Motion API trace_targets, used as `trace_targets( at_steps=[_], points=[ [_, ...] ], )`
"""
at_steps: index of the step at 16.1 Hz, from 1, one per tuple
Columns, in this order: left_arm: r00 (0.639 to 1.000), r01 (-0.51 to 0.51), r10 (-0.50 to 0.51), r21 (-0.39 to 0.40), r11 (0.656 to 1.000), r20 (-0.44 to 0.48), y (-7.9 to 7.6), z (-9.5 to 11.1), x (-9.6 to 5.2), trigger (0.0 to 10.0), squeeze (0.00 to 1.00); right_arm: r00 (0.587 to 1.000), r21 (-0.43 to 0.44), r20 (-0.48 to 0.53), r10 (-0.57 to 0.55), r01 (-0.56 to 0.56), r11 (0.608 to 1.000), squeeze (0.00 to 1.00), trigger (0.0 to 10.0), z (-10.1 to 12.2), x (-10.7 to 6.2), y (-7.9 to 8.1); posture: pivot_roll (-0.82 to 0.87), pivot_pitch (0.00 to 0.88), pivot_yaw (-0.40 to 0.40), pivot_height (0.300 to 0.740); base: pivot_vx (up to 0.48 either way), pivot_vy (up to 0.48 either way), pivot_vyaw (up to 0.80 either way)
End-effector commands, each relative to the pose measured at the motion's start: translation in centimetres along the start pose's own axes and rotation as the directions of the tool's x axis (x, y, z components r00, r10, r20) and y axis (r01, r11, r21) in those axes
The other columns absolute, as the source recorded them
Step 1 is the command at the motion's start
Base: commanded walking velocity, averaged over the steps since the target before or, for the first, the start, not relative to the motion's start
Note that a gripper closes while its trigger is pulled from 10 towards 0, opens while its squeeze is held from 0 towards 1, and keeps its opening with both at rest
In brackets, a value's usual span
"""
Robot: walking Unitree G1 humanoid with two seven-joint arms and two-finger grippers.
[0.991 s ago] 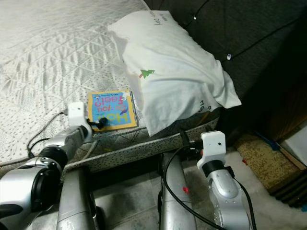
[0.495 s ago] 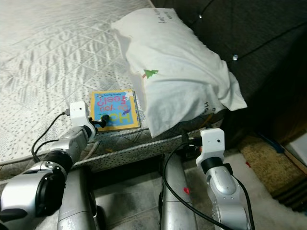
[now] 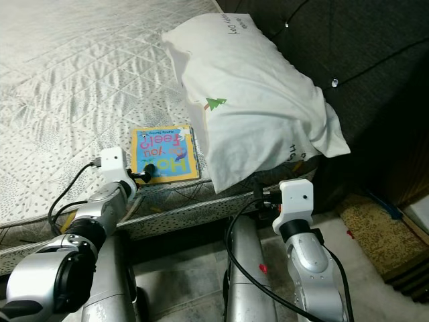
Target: Clean up the room
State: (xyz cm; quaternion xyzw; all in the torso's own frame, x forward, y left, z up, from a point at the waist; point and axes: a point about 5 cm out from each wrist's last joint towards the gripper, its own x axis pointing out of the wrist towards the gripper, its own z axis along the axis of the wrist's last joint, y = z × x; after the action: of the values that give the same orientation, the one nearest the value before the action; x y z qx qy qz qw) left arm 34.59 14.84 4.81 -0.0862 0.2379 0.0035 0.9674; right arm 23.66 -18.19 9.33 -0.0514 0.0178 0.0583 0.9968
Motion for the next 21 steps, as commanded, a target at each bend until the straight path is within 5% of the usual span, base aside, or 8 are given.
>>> trace_targets(
  at_steps=[1, 11, 18, 21],
  points=[
    [0.997, 0.018, -0.017, 0.012, 1.0, -0.078, -0.6, -1.6, -0.1, 10.0, 0.0, 1.0, -0.011, -0.002, -0.009, 0.009, 1.0, 0.0, 10.0, -0.1, -0.1, -0.4, -0.11, 0.073, 0.004, 0.49, 0.0, 0.0, 0.0],
    [0.998, 0.04, -0.039, 0.023, 0.999, -0.039, -2.1, -0.2, 0.2, 10.0, 0.0, 1.0, -0.011, 0.004, -0.01, 0.011, 1.0, 0.0, 10.0, 0.1, 0.0, -0.3, -0.11, 0.068, 0.005, 0.49, 0.0, 0.0, 0.0],
    [0.987, 0.007, -0.007, -0.003, 1.0, 0.159, -1.0, 2.2, -0.3, 10.0, 0.0, 1.0, 0.0, 0.01, -0.005, 0.005, 1.0, 0.0, 10.0, 0.1, 0.2, 0.1, -0.08, 0.055, 0.003, 0.49, 0.0, 0.0, 0.0],
    [0.941, -0.042, 0.05, -0.032, 0.999, 0.334, -0.2, 2.7, -3.1, 10.0, 0.0, 1.0, 0.005, 0.01, 0.004, -0.004, 1.0, 0.0, 10.0, 0.0, 0.3, 0.3, -0.06, 0.049, -0.003, 0.49, 0.0, 0.0, 0.0]
  ],
)
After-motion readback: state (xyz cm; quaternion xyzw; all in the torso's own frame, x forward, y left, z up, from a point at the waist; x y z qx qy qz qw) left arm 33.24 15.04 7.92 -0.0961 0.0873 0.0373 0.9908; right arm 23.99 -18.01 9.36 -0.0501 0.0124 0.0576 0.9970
